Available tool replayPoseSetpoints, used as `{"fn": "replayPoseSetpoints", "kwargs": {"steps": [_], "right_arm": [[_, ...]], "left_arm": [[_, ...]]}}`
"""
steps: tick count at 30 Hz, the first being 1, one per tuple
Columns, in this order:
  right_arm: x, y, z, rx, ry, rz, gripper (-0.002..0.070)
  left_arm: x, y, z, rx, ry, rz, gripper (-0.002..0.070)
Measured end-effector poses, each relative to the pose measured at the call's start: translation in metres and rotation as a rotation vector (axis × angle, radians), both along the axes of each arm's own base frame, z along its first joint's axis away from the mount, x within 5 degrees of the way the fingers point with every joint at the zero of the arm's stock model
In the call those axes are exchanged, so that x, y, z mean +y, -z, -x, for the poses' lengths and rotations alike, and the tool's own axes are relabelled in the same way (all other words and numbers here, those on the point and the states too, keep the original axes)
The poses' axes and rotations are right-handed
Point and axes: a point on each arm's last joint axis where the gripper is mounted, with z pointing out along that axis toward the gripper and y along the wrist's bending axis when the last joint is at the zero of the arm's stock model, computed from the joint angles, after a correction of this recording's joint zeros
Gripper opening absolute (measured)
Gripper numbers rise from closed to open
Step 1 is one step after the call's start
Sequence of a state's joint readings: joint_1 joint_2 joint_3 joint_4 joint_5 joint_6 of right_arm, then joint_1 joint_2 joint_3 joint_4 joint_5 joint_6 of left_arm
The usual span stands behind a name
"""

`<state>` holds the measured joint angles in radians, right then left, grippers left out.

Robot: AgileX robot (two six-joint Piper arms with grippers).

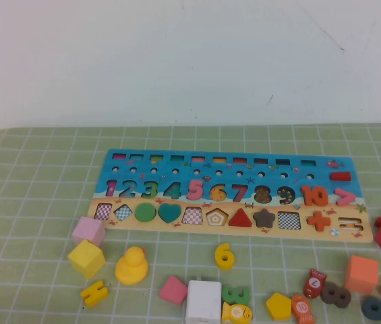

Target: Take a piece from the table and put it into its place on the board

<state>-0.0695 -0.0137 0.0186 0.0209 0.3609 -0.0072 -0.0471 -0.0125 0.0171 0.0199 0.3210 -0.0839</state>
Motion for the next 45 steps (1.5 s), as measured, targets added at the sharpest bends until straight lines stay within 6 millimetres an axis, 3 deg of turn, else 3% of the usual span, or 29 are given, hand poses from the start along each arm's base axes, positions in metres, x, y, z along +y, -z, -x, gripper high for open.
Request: {"fn": "replayPoseSetpoints", "kwargs": {"steps": [45], "right_arm": [[-0.0016, 0.0000, 0.0001, 0.003, 0.004, 0.043, -0.0003]], "left_arm": [[0.0000, 0.0000, 0.0000, 0.000, 0.000, 0.000, -0.0002]]}}
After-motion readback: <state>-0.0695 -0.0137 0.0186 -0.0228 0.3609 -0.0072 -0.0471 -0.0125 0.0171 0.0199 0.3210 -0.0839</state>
